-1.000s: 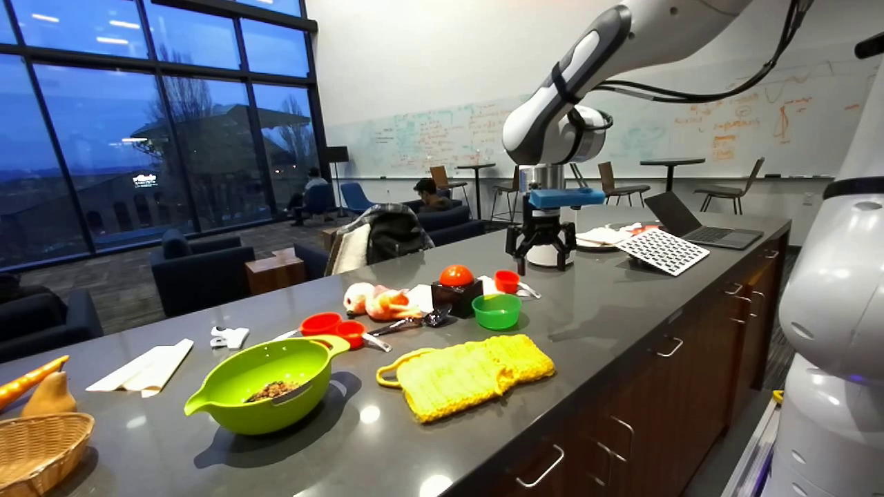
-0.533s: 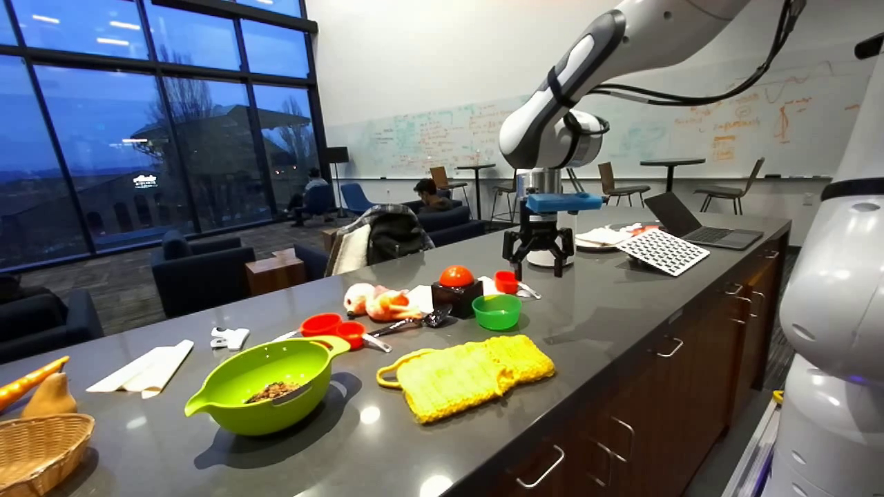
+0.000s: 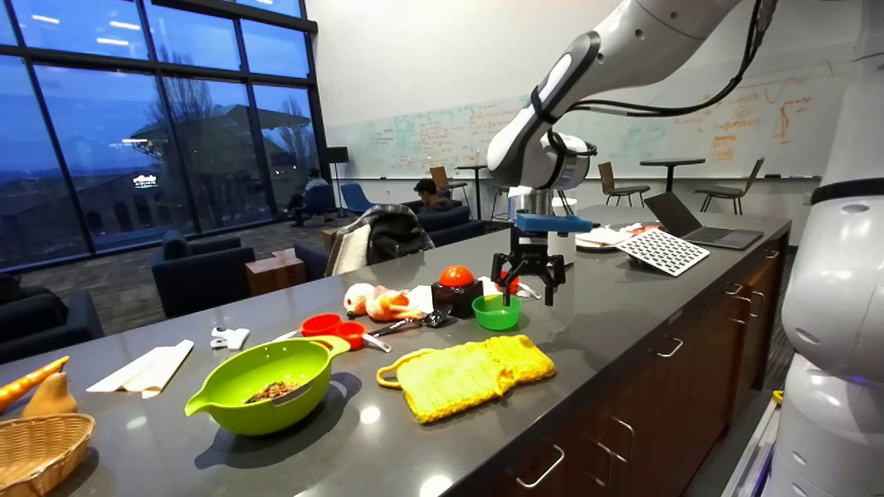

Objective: Fold the yellow cloth into half

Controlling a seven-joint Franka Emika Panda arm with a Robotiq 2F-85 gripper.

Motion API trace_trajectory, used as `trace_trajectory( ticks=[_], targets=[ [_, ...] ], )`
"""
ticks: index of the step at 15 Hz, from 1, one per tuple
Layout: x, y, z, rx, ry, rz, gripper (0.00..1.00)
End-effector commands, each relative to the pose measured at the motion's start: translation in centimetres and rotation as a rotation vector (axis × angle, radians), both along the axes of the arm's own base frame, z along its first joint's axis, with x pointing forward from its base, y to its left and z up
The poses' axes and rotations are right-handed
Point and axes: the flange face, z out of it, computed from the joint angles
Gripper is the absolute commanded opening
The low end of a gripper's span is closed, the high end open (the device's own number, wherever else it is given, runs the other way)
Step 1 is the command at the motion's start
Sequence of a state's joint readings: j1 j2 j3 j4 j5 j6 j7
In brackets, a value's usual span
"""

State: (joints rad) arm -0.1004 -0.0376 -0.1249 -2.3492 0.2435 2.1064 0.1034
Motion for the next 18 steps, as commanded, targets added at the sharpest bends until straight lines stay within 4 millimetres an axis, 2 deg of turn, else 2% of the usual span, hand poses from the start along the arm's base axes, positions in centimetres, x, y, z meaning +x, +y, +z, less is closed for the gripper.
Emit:
trace_trajectory(
  ticks=[1, 8, 14, 15, 16, 18],
  targets=[
    [-0.5, 1.2, -2.3, 0.044, 0.024, -0.007, 1.00],
    [-1.2, 2.0, -6.9, 0.107, 0.077, -0.019, 1.00],
    [-1.2, 2.1, -9.3, 0.142, 0.109, 0.003, 1.00],
    [-1.2, 2.1, -9.6, 0.145, 0.112, 0.010, 0.75],
    [-1.3, 2.2, -9.8, 0.148, 0.116, 0.012, 0.74],
    [-1.3, 2.2, -10.1, 0.154, 0.116, 0.021, 0.61]
  ],
)
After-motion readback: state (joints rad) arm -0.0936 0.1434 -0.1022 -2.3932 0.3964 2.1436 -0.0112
